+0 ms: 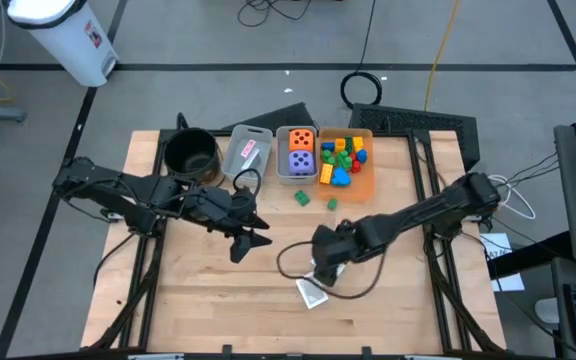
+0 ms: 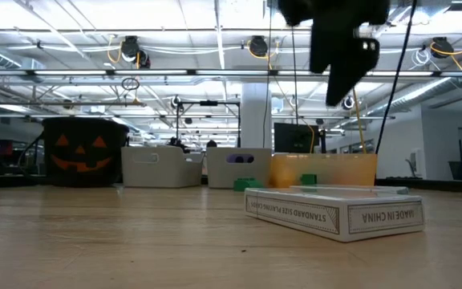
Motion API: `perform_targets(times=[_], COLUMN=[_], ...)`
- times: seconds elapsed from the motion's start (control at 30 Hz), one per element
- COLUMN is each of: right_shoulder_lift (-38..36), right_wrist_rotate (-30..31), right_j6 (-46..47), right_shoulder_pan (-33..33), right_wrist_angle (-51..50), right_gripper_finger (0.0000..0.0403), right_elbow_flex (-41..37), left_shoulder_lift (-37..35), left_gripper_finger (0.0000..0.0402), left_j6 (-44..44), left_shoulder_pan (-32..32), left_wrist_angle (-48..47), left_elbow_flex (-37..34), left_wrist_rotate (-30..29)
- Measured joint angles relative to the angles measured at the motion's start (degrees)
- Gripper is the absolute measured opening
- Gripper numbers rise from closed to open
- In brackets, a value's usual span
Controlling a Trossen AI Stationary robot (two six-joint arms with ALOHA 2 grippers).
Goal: Pick & Place Toys
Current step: Put the blue deck of cards into the left gray bin
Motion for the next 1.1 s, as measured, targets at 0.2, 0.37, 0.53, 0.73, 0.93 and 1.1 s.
perform_targets(times=[0.2,0.37,0.53,0.73,0.93,1.1], right_shoulder_lift=[6.3,9.2,10.8,12.7,13.7,13.6], right_wrist_rotate=[-4.4,-5.8,-5.7,-5.7,-5.6,-5.5], right_j6=[9.5,10.6,10.1,8.7,7.1,6.0], right_shoulder_pan=[-0.4,-0.4,-0.8,-1.3,-2.4,-3.2], right_wrist_angle=[0.6,1.8,1.7,1.5,1.0,1.2], right_gripper_finger=[0.0394,0.0394,0.0394,0.0394,0.0394,0.0394], right_elbow_flex=[0.1,0.1,0.1,0.1,0.0,-2.4], left_shoulder_lift=[0.0,0.0,0.0,0.0,0.0,0.0], left_gripper_finger=[0.0232,0.0232,0.0232,0.0232,0.0232,0.0232], left_j6=[0.0,0.0,0.0,0.0,0.0,0.0], left_shoulder_pan=[0.0,0.0,0.0,-0.1,0.0,0.0], left_wrist_angle=[-0.6,-0.7,-0.7,-0.7,-0.7,-0.7], left_elbow_flex=[0.0,0.0,0.0,0.0,0.0,0.0], left_wrist_rotate=[0.0,0.0,0.0,0.0,0.0,0.0])
